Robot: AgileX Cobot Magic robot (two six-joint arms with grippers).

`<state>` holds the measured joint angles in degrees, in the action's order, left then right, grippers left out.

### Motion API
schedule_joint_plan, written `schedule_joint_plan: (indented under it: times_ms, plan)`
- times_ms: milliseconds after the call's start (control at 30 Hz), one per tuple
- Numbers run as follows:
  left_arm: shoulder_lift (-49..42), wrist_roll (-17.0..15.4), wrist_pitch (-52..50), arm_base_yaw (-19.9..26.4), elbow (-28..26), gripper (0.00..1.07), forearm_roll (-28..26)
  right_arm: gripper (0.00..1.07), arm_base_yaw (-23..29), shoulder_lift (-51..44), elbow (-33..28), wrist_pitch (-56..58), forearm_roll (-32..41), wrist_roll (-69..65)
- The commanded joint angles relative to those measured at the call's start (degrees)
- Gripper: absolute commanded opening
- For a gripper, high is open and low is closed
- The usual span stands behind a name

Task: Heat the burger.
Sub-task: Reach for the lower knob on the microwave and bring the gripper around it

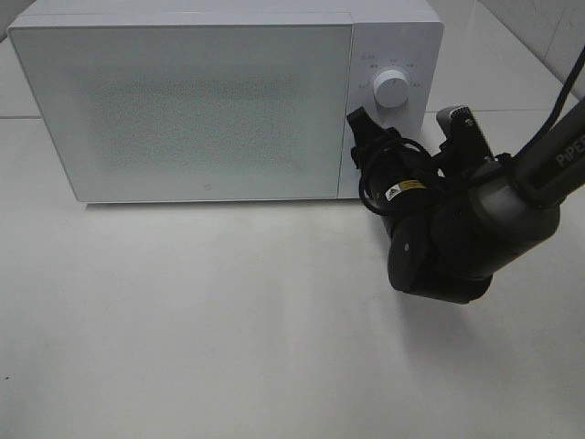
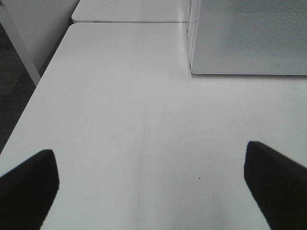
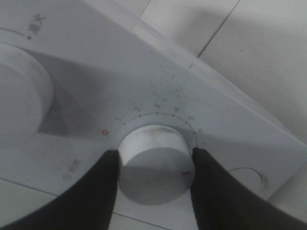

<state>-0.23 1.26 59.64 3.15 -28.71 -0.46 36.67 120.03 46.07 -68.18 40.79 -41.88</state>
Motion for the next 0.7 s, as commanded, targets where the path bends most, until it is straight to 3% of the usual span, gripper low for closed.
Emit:
schedule_joint_plan:
  times_ms: [33,700]
  plan:
    - [-1.49,0.06,-0.57,0.29,-0.17,1.02,-0.17,0.08,0.0,-0.52,1.43,-9.8,-4.58,-3.78]
    - [-1.49,0.06,-0.57,0.29,-0.17,1.02,-0.17,0.1,0.0,-0.52,1.43,-9.85,5.73,-19.88]
